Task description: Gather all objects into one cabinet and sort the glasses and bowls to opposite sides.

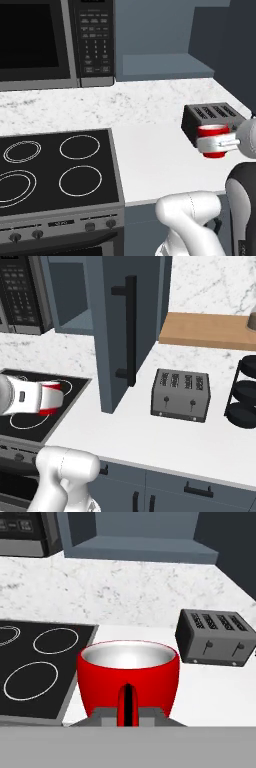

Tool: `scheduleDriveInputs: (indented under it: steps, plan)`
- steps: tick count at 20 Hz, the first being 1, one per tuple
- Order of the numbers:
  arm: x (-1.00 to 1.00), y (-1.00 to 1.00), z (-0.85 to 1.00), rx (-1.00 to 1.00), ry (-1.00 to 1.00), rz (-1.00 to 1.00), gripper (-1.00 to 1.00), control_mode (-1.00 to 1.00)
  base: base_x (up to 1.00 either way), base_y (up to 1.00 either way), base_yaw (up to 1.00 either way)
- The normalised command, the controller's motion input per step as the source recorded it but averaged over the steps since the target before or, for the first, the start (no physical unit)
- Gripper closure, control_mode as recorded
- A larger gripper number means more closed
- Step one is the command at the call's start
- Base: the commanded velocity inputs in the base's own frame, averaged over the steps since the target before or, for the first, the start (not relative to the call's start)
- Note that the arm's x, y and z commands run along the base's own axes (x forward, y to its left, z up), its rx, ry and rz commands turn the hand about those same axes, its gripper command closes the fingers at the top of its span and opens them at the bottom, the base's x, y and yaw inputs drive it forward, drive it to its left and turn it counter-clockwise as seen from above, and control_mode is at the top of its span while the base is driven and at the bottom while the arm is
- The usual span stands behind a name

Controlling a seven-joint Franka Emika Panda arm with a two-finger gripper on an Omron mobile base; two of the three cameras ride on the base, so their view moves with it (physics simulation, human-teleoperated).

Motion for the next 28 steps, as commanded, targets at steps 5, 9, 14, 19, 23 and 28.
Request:
scheduleDriveInputs:
  steps: [5, 9, 14, 19, 23, 28]
  plan:
    - [-0.49, 0.00, 0.00, 0.00, 0.16, 0.00, 1.00, -1.00, 0.00, 0.00, 0.00]
    - [-0.33, 0.00, -0.07, 0.00, 0.07, 0.00, 1.00, 1.00, -0.41, 0.03, 0.00]
    - [0.00, 0.00, 0.00, 0.00, 0.00, 0.00, 1.00, 1.00, -1.00, 0.28, 0.01]
    - [0.00, 0.00, 0.00, 0.00, 0.00, 0.00, 1.00, 1.00, -1.00, 0.61, 0.09]
    - [0.00, 0.00, 0.00, 0.00, 0.00, 0.00, 1.00, 1.00, -0.89, 0.99, 0.30]
    - [0.00, 0.00, 0.00, 0.00, 0.00, 0.00, 1.00, 1.00, -0.98, 1.00, 0.41]
